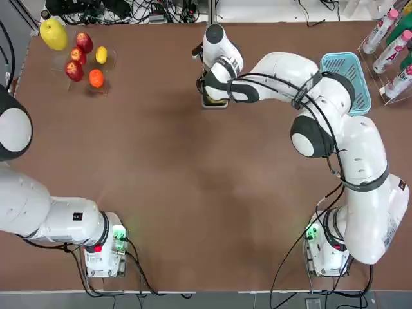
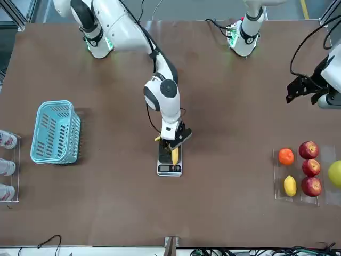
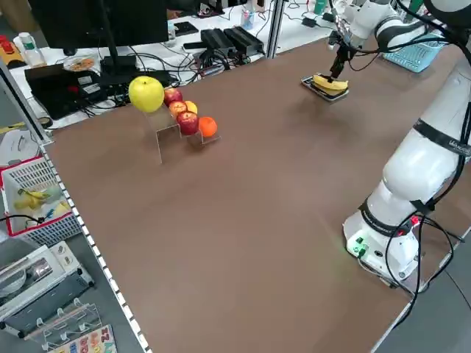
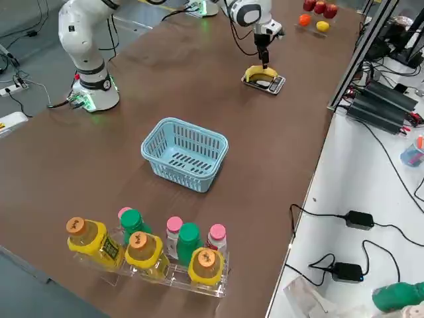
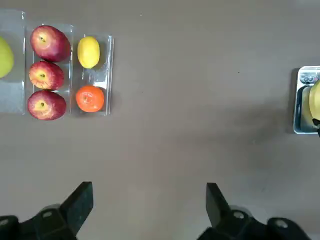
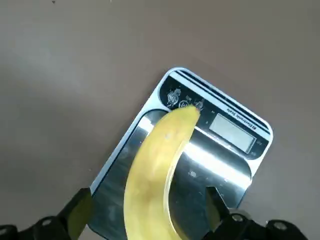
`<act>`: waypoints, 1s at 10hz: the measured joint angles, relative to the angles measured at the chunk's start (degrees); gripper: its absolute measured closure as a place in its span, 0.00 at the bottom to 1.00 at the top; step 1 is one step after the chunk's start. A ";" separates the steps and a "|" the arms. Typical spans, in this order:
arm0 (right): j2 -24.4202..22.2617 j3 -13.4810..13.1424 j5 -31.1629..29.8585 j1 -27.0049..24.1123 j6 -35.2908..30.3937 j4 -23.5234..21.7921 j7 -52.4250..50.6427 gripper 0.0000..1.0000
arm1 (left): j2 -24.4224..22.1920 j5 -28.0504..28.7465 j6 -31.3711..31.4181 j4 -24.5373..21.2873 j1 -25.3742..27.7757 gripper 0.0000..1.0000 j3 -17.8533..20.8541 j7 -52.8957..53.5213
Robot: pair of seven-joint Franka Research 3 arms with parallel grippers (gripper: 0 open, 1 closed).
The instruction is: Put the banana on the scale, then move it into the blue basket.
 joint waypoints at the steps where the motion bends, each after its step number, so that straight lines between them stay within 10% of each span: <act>1: 0.57 0.00 0.00 0.00 0.31 0.01 0.00 0.00 | 0.00 0.00 0.00 0.07 0.02 0.00 0.00 0.00; 7: 2.96 0.15 0.00 0.32 2.96 0.00 0.24 0.07 | 0.00 0.00 0.00 0.16 0.06 0.00 0.02 0.00; 10: 3.46 0.41 0.01 0.43 4.03 0.33 4.05 0.47 | 0.00 0.00 0.00 0.17 0.06 0.00 0.03 0.00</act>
